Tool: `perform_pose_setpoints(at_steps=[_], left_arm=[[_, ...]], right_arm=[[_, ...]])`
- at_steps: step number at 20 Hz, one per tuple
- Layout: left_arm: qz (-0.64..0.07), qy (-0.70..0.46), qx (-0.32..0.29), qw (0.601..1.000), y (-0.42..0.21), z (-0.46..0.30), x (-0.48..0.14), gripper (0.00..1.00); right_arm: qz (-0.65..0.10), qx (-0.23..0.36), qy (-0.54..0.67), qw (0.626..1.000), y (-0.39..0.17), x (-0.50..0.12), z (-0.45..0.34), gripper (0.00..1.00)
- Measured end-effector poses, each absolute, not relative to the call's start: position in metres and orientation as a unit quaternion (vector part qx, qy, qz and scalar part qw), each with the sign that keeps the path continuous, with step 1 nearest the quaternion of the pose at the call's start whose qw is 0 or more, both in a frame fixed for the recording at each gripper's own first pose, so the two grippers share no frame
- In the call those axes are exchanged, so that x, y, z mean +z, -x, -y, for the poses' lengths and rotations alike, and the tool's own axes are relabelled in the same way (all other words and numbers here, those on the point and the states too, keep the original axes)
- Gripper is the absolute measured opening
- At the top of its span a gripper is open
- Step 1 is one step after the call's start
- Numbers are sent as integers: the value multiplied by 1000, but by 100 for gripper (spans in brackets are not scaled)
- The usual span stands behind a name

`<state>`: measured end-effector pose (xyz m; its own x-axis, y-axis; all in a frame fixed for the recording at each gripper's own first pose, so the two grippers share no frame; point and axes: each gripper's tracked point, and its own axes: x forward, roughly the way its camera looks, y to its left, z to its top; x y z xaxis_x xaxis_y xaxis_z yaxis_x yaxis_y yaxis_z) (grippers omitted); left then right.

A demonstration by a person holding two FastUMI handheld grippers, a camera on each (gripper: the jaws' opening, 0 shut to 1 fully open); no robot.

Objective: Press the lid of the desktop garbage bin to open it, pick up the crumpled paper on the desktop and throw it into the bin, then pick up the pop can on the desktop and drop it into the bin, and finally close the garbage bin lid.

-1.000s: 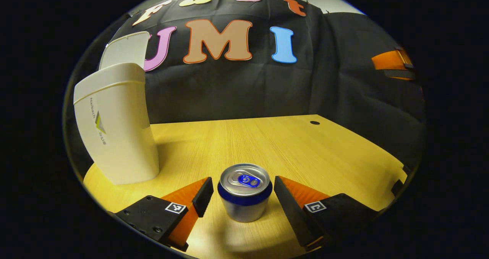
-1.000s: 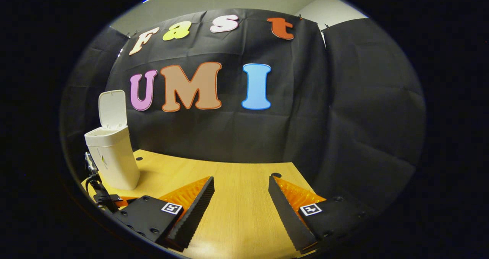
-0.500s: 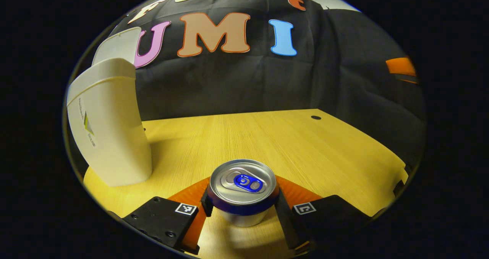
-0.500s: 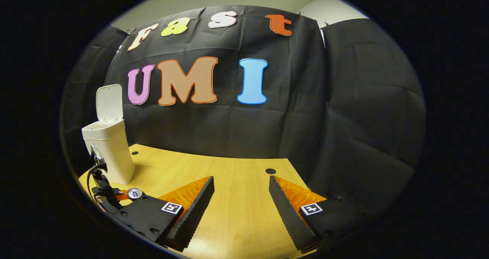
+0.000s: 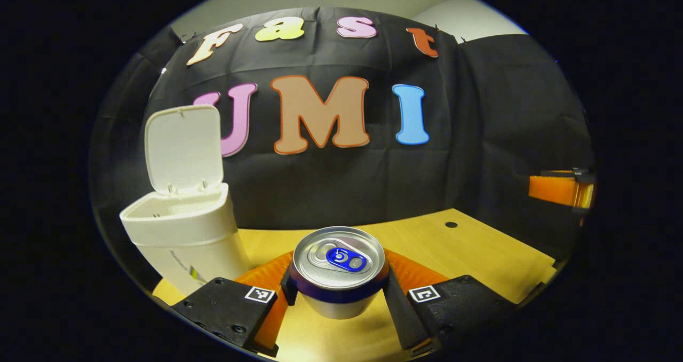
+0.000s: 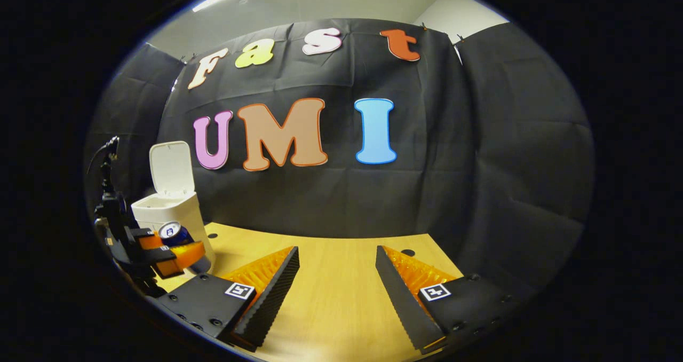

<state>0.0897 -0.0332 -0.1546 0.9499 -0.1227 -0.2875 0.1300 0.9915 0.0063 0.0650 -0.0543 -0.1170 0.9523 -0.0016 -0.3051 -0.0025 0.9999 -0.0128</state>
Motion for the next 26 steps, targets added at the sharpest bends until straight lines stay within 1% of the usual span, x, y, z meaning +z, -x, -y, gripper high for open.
perform_pose_setpoints(at_steps=[1,3,4,5,7,9,11,12,13,16,19,26], left_arm=[[-138,-16,-56,989,-94,22,-142,76],[-123,-25,-42,991,-99,-1,-122,76],[-117,-30,-33,992,-102,-12,-113,76],[-111,-33,-25,993,-104,-24,-107,75],[-105,-35,-9,994,-113,-50,-96,76],[-102,-41,23,994,-123,-87,-88,76],[-81,-23,26,996,-135,-103,-69,76],[-76,-25,40,996,-143,-119,-63,75],[-75,-28,48,996,-150,-134,-64,76],[-86,-30,65,994,-166,-163,-71,75],[-116,-38,79,989,-176,-186,-96,76],[-156,-17,102,982,-180,-208,-145,77]], right_arm=[[-154,5,6,988,-66,-118,47,96],[-158,12,8,987,-68,-119,35,96],[-159,15,9,987,-67,-120,30,100],[-160,16,9,987,-67,-120,25,97],[-163,18,5,987,-67,-121,14,97],[-167,22,5,986,-67,-125,4,97],[-167,24,7,986,-66,-124,-7,97],[-167,24,8,986,-66,-125,-12,100],[-169,23,7,985,-66,-126,-15,97],[-174,19,4,985,-65,-131,-21,97],[-181,13,6,983,-65,-135,-23,97],[-190,9,17,982,-64,-139,-30,96]])
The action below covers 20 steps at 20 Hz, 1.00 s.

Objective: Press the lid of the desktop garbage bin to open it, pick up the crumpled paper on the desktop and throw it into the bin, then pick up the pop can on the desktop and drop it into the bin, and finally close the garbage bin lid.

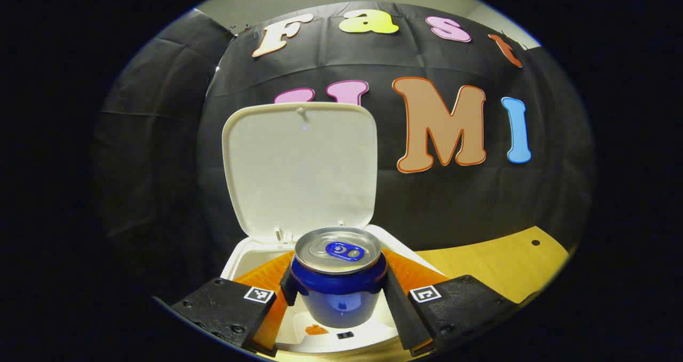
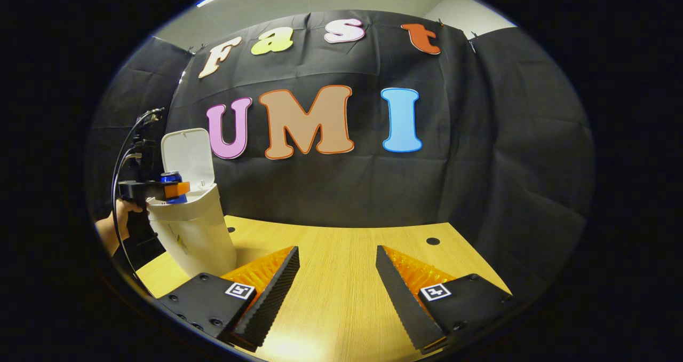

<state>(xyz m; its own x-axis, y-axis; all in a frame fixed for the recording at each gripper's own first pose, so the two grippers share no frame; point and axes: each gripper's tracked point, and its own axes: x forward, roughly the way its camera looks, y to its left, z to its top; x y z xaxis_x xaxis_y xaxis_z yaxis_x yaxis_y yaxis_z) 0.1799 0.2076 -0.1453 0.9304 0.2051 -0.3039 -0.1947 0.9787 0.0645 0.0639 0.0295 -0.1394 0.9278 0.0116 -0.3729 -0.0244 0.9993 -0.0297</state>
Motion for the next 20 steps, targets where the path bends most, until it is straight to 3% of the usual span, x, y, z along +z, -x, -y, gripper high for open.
perform_pose_setpoints(at_steps=[7,8,10,16,20], left_arm=[[-138,-12,121,983,-179,-218,-149,80],[-132,-18,121,984,-180,-218,-142,85],[-104,-32,120,987,-180,-214,-117,96],[-14,-31,83,996,-188,-190,-5,94],[23,8,83,996,-202,-202,60,94]], right_arm=[[-199,13,29,979,-61,-141,-33,97],[-197,14,29,980,-61,-140,-34,97],[-192,16,28,981,-63,-136,-35,97],[-183,24,13,983,-65,-133,-38,100],[-180,27,7,983,-65,-131,-37,96]])
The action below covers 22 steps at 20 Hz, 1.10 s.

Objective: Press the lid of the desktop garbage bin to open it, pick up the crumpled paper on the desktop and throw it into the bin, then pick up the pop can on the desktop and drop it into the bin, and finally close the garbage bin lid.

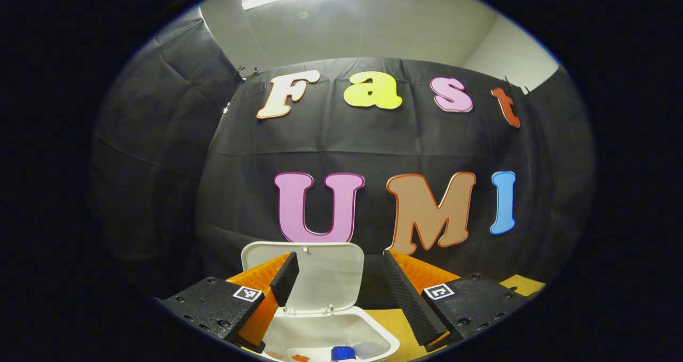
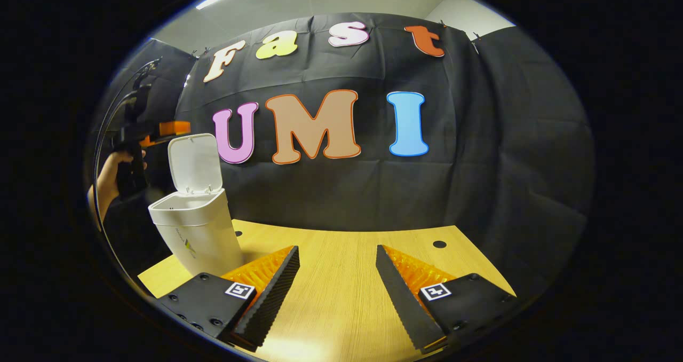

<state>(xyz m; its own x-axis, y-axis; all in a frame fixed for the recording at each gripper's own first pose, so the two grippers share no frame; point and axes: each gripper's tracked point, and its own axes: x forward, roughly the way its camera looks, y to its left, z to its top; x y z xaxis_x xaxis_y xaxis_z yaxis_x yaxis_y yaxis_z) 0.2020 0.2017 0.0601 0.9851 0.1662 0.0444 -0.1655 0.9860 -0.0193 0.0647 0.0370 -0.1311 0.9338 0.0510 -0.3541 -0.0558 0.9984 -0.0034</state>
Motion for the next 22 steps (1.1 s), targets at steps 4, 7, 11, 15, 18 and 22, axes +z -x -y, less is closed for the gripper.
perform_pose_setpoints(at_steps=[4,7,11,15,18,22], left_arm=[[8,-22,114,993,-238,-235,86,92],[-37,-23,116,992,-268,-245,67,93],[-93,-49,128,986,-295,-261,31,93],[-122,-42,128,983,-305,-269,16,97],[-135,-6,123,983,-287,-259,11,93],[-132,-3,112,985,-252,-241,6,94]], right_arm=[[-180,22,0,983,-61,-133,-30,96],[-184,14,-4,983,-56,-136,-24,96],[-191,4,-1,982,-48,-140,-16,97],[-194,-3,7,981,-43,-140,-8,92],[-194,-1,3,981,-44,-139,-9,97],[-195,16,3,981,-49,-142,-19,96]])
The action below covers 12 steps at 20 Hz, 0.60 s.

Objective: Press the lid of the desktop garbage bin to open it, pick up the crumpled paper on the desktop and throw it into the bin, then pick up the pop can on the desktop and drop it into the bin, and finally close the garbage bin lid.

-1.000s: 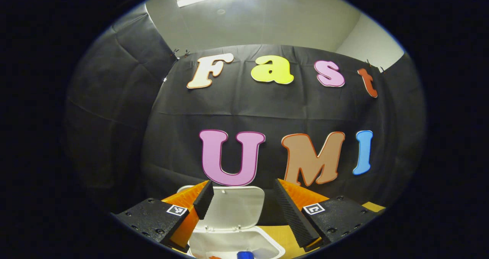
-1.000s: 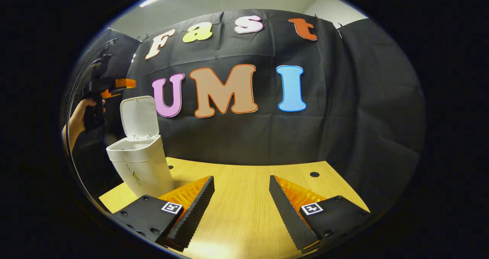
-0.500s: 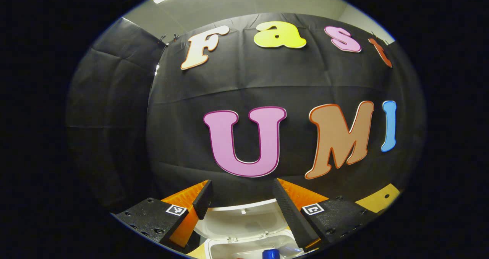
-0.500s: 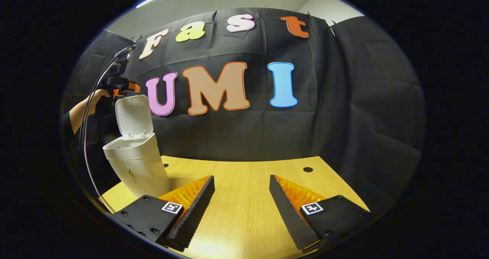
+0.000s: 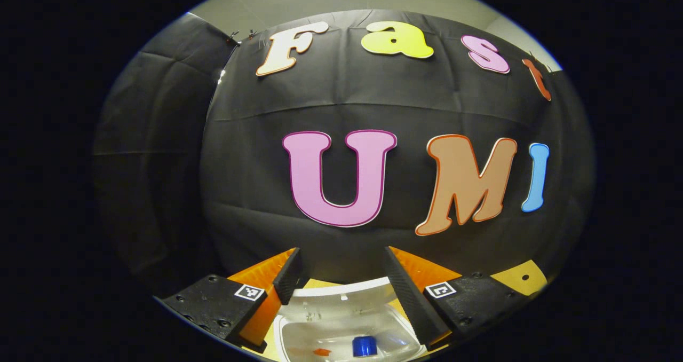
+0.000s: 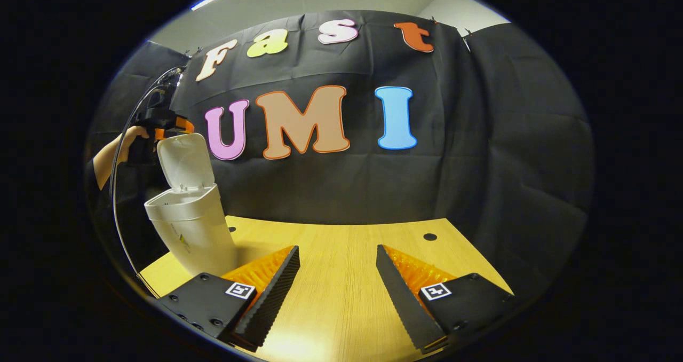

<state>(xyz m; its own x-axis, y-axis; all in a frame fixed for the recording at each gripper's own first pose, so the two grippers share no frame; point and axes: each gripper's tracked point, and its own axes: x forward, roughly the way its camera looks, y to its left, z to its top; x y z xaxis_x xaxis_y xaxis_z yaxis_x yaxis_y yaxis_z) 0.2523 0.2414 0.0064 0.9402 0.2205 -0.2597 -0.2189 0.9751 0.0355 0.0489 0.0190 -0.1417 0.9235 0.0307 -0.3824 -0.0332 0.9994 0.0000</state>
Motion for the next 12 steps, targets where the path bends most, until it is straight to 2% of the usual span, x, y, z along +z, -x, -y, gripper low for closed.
perform_pose_setpoints(at_steps=[3,4,5,9,10,11,12], left_arm=[[-140,4,100,985,-227,-228,-8,93],[-143,11,98,985,-219,-223,-14,97],[-146,15,97,984,-211,-219,-19,92],[-158,24,97,982,-184,-204,-53,92],[-168,23,95,981,-177,-201,-65,94],[-177,25,94,979,-171,-197,-77,92],[-184,27,91,978,-164,-193,-88,93]], right_arm=[[-200,34,1,979,-54,-146,-30,97],[-202,40,2,979,-54,-147,-33,97],[-205,45,4,978,-54,-150,-36,97],[-214,58,10,975,-51,-156,-41,97],[-217,60,11,974,-50,-158,-41,97],[-220,61,12,974,-49,-159,-40,92],[-222,62,12,973,-48,-160,-40,92]])
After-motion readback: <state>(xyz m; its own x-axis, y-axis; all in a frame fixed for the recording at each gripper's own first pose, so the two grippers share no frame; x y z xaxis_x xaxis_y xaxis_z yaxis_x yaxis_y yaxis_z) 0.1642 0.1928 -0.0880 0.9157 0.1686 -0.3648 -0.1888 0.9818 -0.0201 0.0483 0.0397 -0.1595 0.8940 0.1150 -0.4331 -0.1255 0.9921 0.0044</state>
